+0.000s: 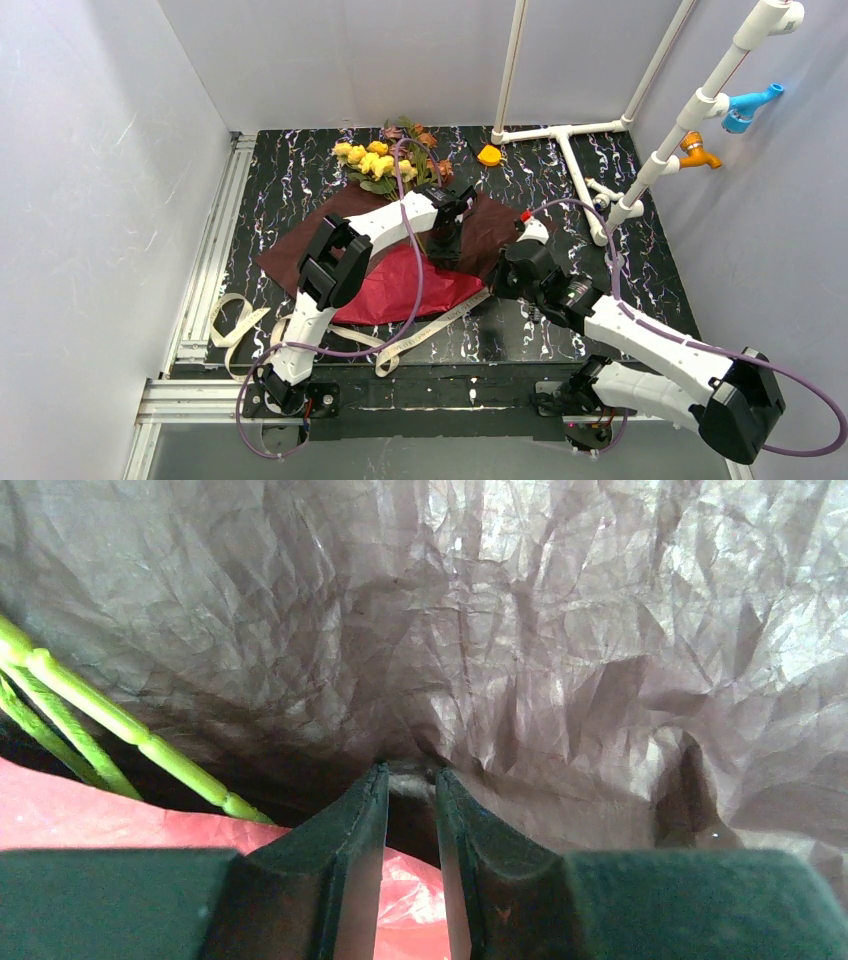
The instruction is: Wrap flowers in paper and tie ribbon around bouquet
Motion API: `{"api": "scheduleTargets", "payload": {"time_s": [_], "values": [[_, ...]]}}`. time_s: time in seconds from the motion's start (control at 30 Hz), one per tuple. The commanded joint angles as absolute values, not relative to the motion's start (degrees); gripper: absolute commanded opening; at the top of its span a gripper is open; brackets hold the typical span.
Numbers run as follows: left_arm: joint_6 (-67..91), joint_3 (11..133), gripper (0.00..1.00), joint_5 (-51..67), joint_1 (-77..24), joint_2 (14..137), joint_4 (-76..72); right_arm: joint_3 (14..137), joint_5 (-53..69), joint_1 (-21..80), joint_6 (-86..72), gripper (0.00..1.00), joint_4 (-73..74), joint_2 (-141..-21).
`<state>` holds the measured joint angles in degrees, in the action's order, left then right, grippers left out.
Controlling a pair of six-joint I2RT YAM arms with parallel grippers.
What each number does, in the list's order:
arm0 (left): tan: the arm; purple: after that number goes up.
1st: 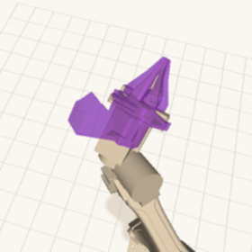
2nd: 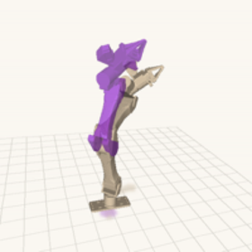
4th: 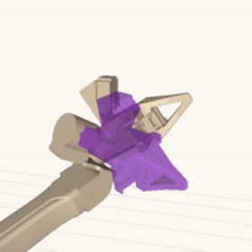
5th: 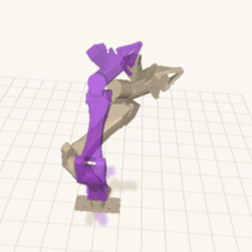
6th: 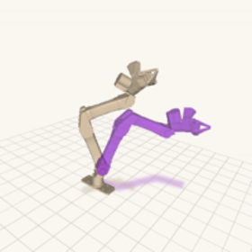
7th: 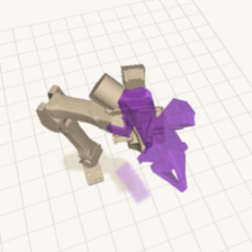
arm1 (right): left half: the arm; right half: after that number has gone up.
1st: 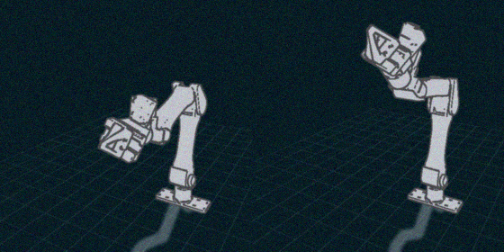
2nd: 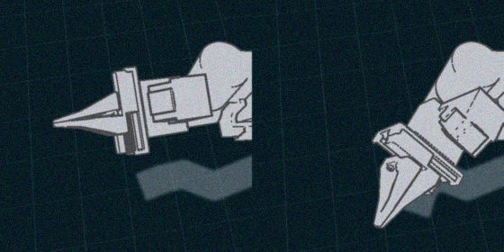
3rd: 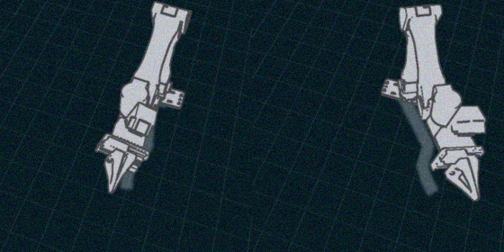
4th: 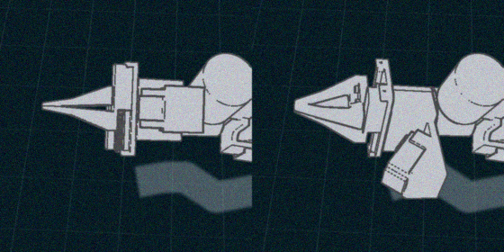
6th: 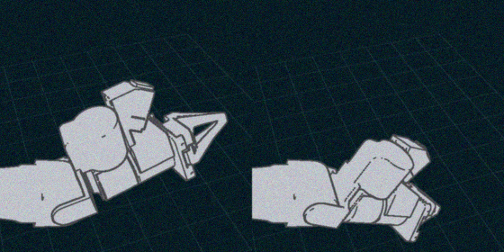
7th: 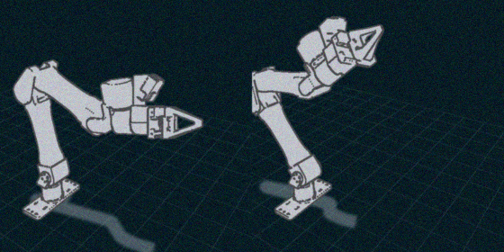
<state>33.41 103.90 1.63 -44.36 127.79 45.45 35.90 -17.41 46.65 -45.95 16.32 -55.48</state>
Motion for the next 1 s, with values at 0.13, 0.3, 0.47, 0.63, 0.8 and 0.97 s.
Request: {"api": "scheduleTargets", "payload": {"time_s": [0.13, 0.3, 0.47, 0.63, 0.8, 0.97], "values": [[32.9, 106.6, 0.28, 2.4, -43.6, 120.5, 49.4, 43.5, -15.8, 47.2, -39.0, 0.01, 15.8, -60.5], [31.8, 102.9, 0.34, -1.3, -41.1, 111.6, 52.4, 47.5, -15.4, 47.2, -35.4, 0.01, 18.7, -64.8], [32.8, 87.9, 0.35, -3.8, -35.2, 98.6, 50.3, 50.6, -14.1, 47.3, -32.3, 0.01, 19.3, -68.0], [31.5, 72.7, 0.34, -4.8, -32.8, 87.3, 47.0, 56.0, -12.0, 47.7, -28.3, 0.01, 21.1, -72.9], [33.0, 61.2, 0.34, -3.7, -32.6, 82.6, 42.3, 61.9, -8.4, 48.0, -23.1, 0.01, 23.8, -79.7], [33.8, 55.7, 0.32, -1.9, -31.7, 84.2, 38.1, 65.9, -1.2, 48.1, -17.4, 0.01, 24.7, -85.7]]}}
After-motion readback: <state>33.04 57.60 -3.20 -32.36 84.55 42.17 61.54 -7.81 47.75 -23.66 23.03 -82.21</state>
